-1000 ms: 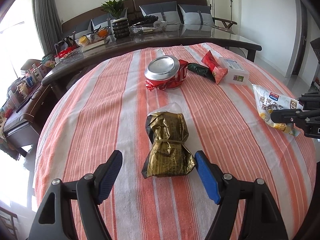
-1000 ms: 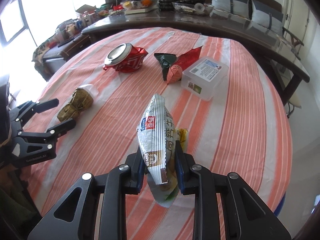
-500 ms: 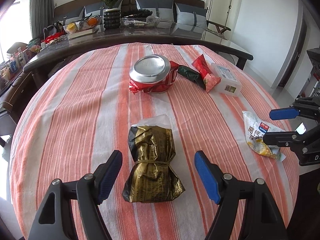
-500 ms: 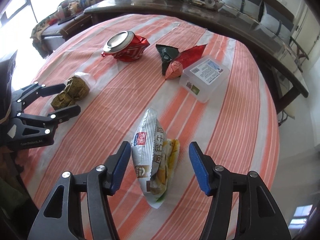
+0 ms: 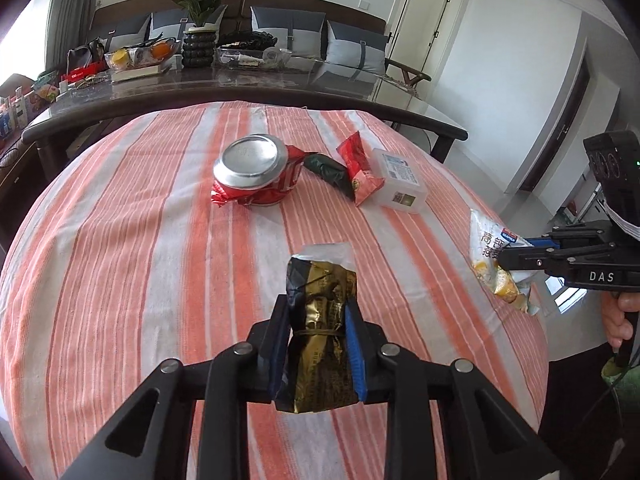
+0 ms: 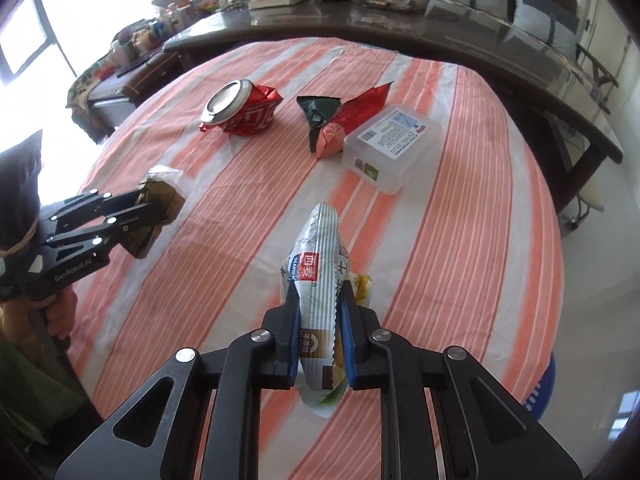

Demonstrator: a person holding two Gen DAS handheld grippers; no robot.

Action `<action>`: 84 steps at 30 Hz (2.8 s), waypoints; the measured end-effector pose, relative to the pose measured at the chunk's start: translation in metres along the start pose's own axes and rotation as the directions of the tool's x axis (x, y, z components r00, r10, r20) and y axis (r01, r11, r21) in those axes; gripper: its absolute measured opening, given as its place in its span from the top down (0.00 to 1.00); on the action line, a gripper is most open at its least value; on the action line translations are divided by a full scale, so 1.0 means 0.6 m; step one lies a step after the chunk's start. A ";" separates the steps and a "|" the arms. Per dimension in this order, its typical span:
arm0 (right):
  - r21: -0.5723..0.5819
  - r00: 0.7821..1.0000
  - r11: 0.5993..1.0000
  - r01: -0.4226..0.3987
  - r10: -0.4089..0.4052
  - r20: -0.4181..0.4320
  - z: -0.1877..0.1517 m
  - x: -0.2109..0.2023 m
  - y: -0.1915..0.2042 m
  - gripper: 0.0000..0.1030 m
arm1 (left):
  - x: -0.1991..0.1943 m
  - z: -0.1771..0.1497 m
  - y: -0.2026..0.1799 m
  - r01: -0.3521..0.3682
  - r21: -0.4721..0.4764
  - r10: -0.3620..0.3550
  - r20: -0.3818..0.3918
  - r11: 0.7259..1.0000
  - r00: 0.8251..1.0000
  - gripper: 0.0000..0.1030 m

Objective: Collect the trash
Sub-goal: 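Lift the gold wrapper and chip packet and carry them to the blue wastebasket, then open both tools to drop the wrapper and chip packet into the wastebasket, then move both tools back toward the table with the red can and container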

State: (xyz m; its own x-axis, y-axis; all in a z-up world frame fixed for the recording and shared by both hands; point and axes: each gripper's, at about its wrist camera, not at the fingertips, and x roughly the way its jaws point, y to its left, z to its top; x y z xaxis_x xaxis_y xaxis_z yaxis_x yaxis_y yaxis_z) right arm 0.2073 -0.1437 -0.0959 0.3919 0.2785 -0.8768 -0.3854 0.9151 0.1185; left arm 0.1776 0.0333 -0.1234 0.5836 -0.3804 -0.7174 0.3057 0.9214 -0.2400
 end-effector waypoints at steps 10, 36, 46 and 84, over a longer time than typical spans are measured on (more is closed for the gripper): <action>0.259 0.992 0.966 0.021 -0.053 0.116 -0.075 -0.121 -0.204 0.84 | 0.059 0.055 -0.244 0.247 0.098 -0.240 -0.072 0.964 0.968 0.74; 0.728 0.994 0.678 0.098 -0.101 -0.040 -0.340 -0.027 -0.626 0.76 | 0.476 0.024 -0.654 0.324 0.206 -0.227 -0.388 0.923 0.893 0.44; 0.695 0.963 0.686 0.215 -0.266 -0.035 -0.339 -0.068 -0.617 0.30 | 0.361 0.040 -0.626 0.310 0.263 -0.260 -0.207 0.914 0.943 0.43; 0.331 0.882 0.879 0.344 -0.424 0.207 -0.150 -0.075 -0.093 0.01 | 0.017 0.019 -0.213 -0.285 0.064 0.274 0.144 0.956 0.951 0.25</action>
State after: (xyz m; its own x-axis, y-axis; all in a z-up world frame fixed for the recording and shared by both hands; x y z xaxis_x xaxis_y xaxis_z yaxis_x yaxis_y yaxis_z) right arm 0.1359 -0.2333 -0.1053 0.6822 -0.0818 -0.7266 0.0730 0.9964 -0.0437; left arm 0.1528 -0.0889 -0.0927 0.7472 -0.1208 -0.6535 0.1740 0.9846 0.0170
